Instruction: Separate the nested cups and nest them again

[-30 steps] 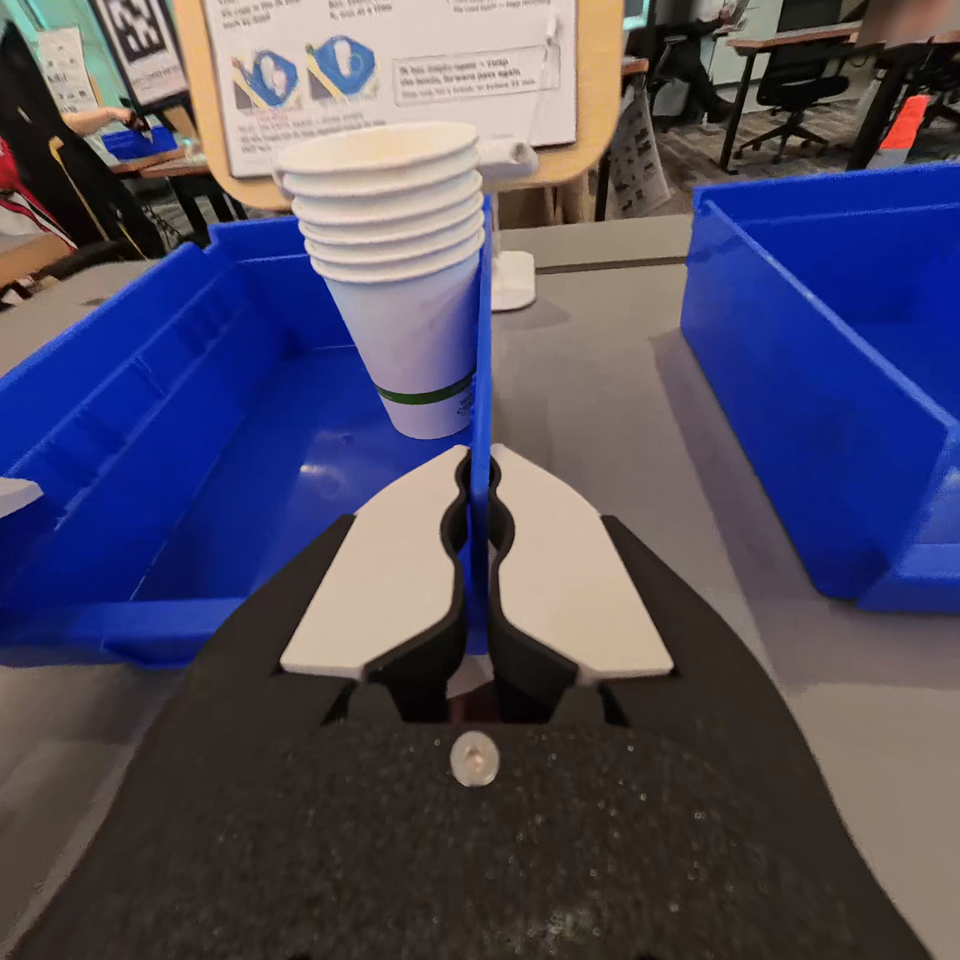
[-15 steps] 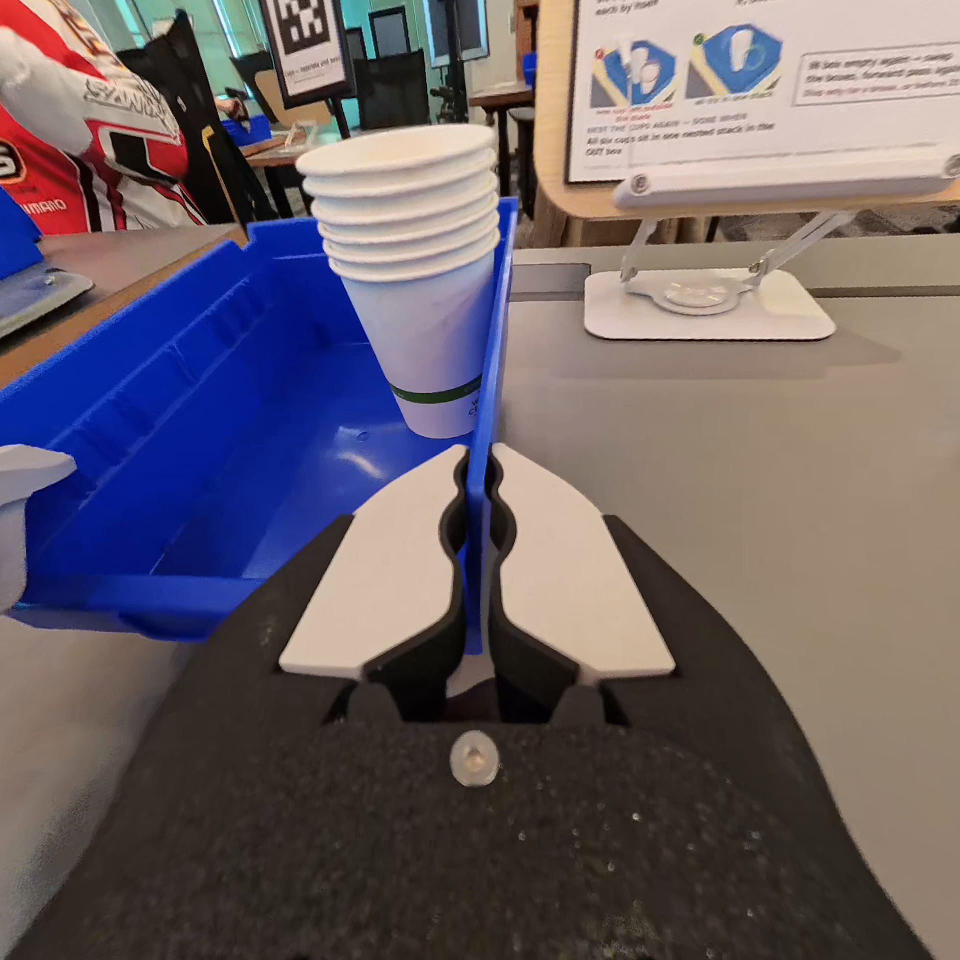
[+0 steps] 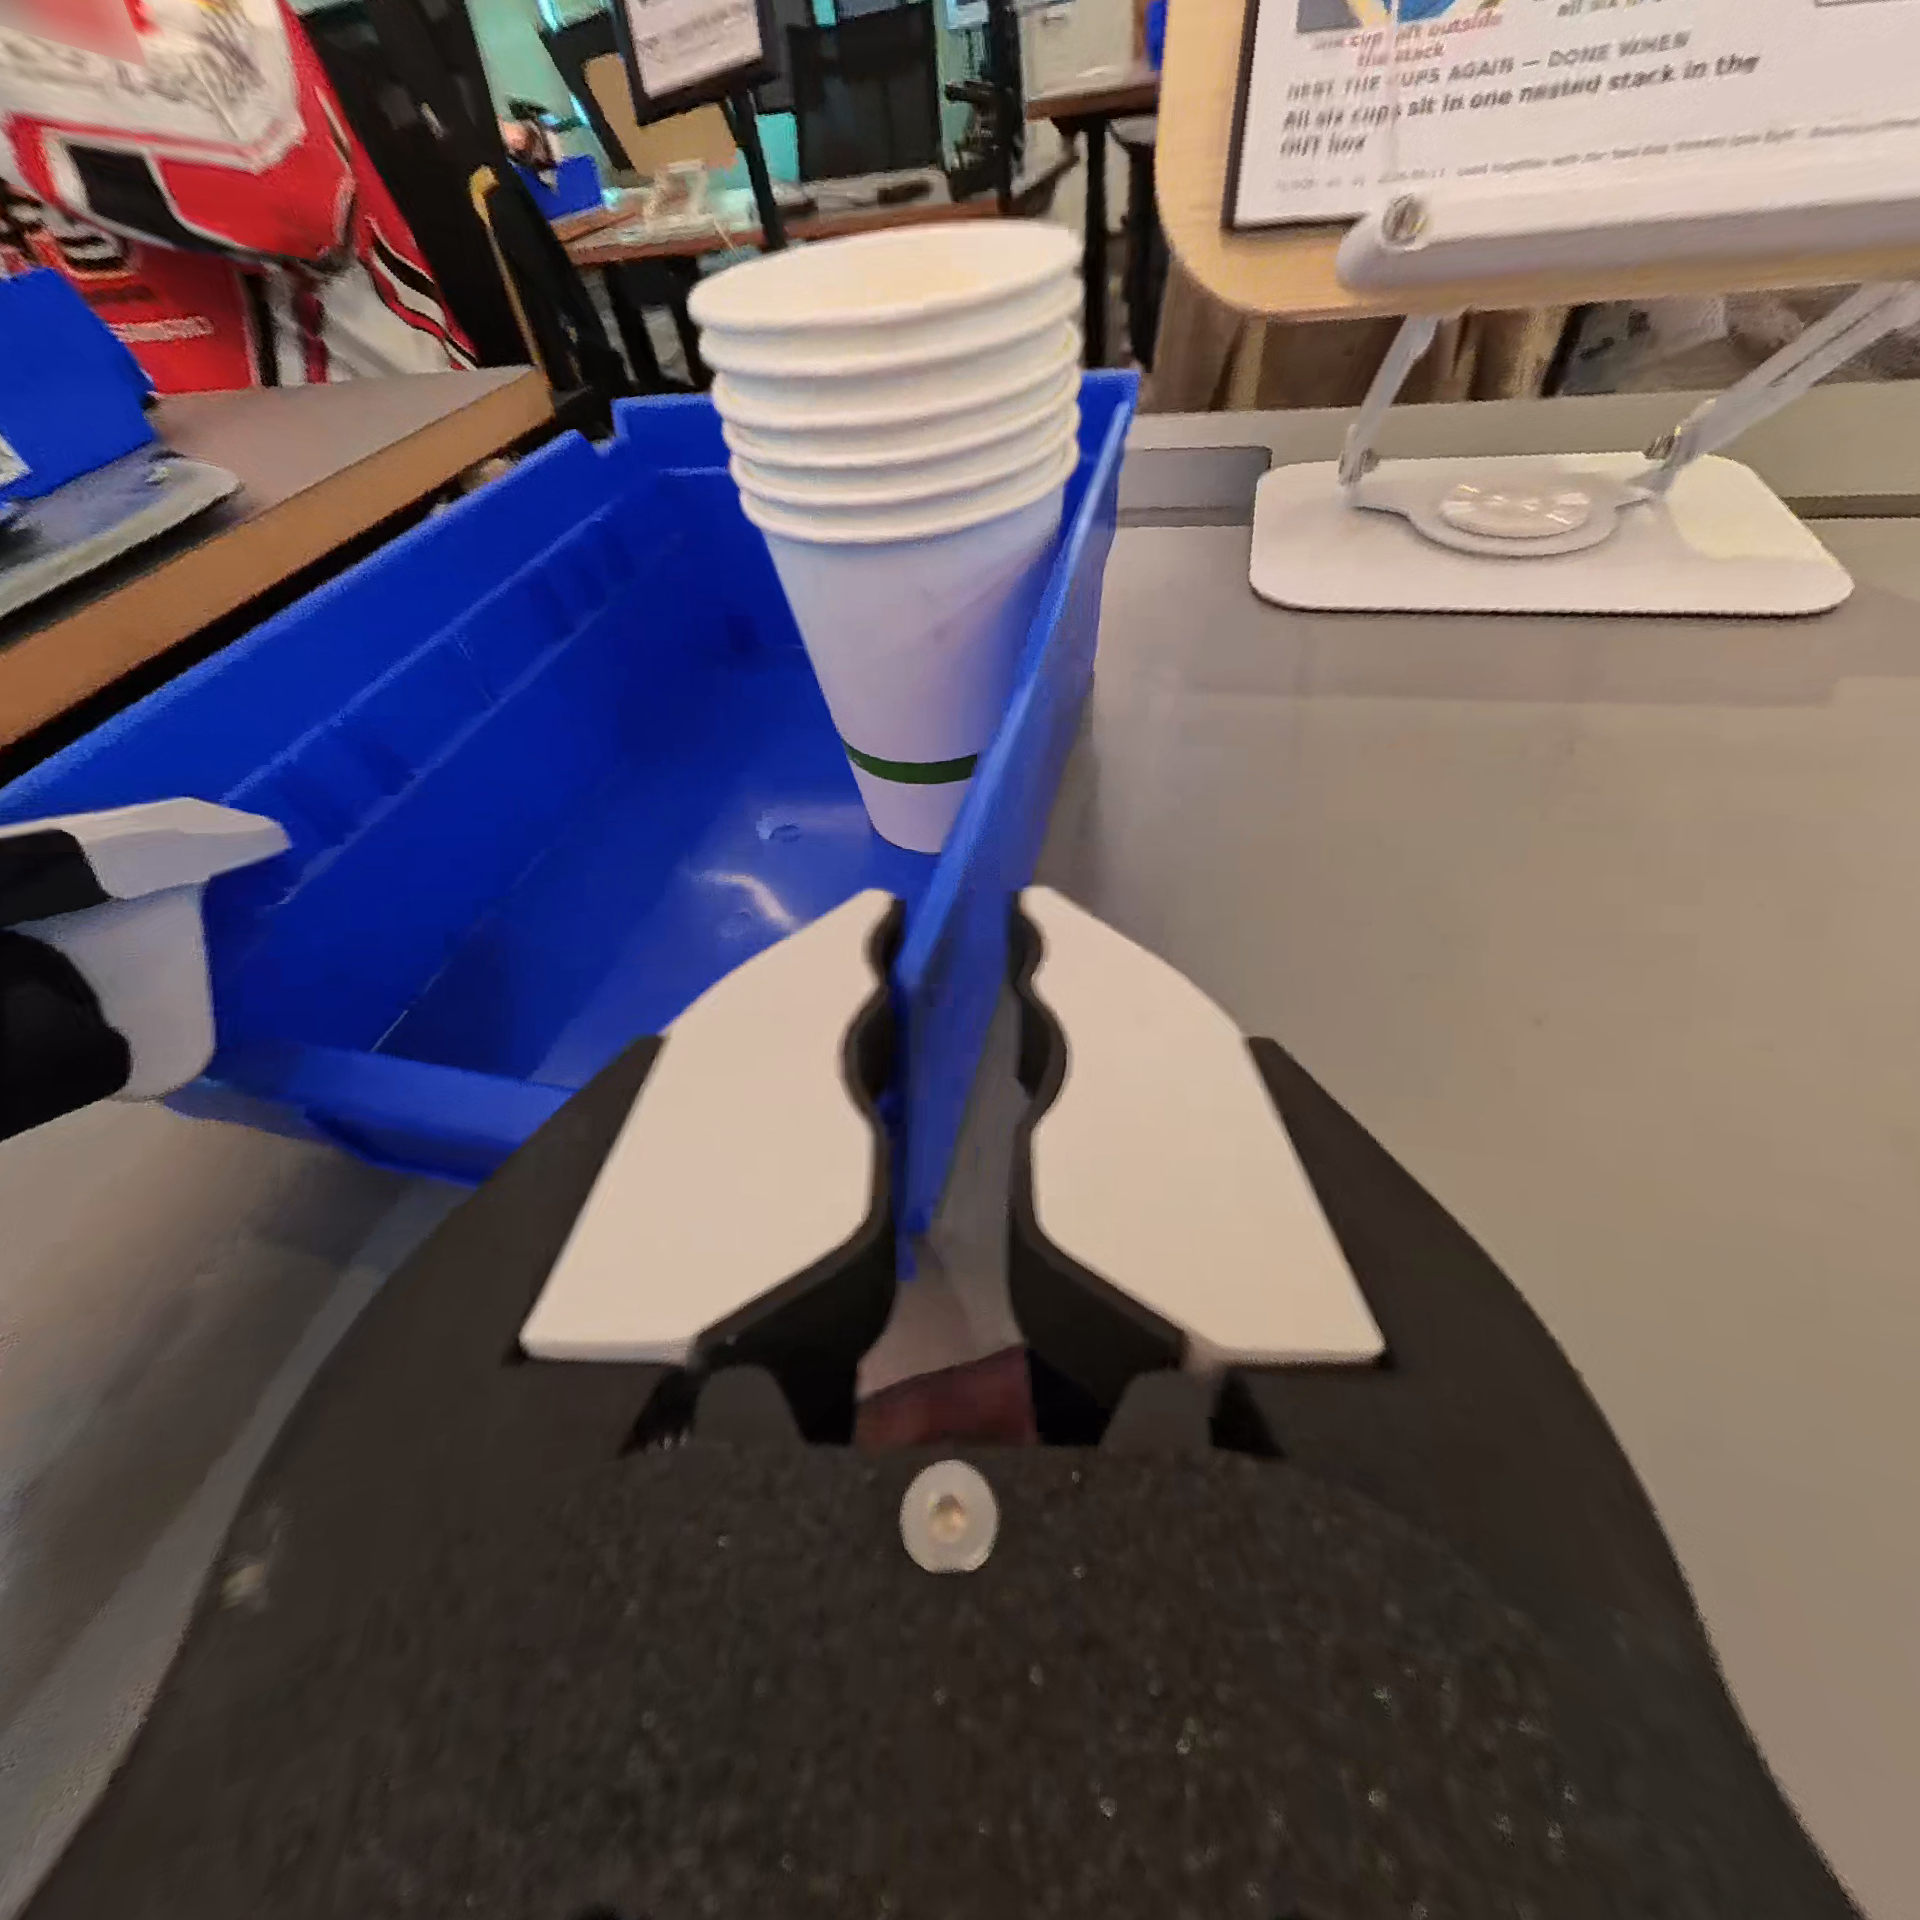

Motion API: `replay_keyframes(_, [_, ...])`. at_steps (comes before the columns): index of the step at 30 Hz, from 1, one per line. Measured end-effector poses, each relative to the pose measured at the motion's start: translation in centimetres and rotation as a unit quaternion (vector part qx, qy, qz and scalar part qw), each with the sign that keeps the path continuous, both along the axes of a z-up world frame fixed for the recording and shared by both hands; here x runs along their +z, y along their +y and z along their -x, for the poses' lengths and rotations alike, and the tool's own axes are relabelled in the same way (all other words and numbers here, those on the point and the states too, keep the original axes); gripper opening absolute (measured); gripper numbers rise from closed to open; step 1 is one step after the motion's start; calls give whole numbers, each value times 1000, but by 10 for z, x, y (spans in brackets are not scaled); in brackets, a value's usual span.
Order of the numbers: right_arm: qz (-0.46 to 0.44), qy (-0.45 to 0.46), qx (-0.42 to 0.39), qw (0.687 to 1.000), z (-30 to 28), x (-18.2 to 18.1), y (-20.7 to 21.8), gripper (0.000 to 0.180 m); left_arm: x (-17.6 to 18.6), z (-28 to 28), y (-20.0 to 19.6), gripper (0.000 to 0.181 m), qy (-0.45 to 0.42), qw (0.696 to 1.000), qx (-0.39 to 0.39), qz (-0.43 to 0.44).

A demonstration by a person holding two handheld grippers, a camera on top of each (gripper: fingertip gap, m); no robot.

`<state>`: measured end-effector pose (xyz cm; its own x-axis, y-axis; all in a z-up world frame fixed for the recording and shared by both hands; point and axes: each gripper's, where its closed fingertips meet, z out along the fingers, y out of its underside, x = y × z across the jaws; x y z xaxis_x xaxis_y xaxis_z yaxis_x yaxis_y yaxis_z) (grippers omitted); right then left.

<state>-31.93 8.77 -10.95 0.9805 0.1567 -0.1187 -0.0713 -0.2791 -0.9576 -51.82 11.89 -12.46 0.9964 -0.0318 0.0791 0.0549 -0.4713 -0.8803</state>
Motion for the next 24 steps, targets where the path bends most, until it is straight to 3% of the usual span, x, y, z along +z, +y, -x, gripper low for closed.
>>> replay_keyframes(1, [-15, 1, 12, 1000, -6, 6, -4, 34, 0, 4, -4, 50, 11, 1000, 21, 3])
replay_keyframes(2, [-32, -6, 34, 999, -12, 13, -10, 46, 3, 7, -10, 57, 21, 999, 39, 2])
replay_keyframes(5, [-104, -24, 74, 992, -54, 47, -41, 44, 20, -3, -38, 57, -3, 998, 57, -35])
replay_keyframes(8, [-153, -36, 180, 971, -98, 68, -88, 35, 38, -50, -73, 57, -32, 996, 24, -82])
replay_keyframes(11, [-150, -35, 181, 971, -168, 57, -104, 29, 41, -130, -107, 55, -39, 991, -38, -123])
replay_keyframes(14, [-116, -38, 174, 977, -227, 31, -115, 36, 35, -196, -132, 48, 86, 981, -74, -155])
replay_keyframes(16, [-91, -51, 169, 980, -256, 13, -122, 38, 40, -229, -145, 42, 118, 972, -97, -178])
replay_keyframes(21, [-63, -47, 150, 986, -299, 5, -136, 45, 22, -279, -152, 43, 44, 978, -150, -136])
replay_keyframes(24, [-22, -43, 151, 987, -310, 0, -145, 64, 8, -283, -147, 46, -1, 981, -165, -105])
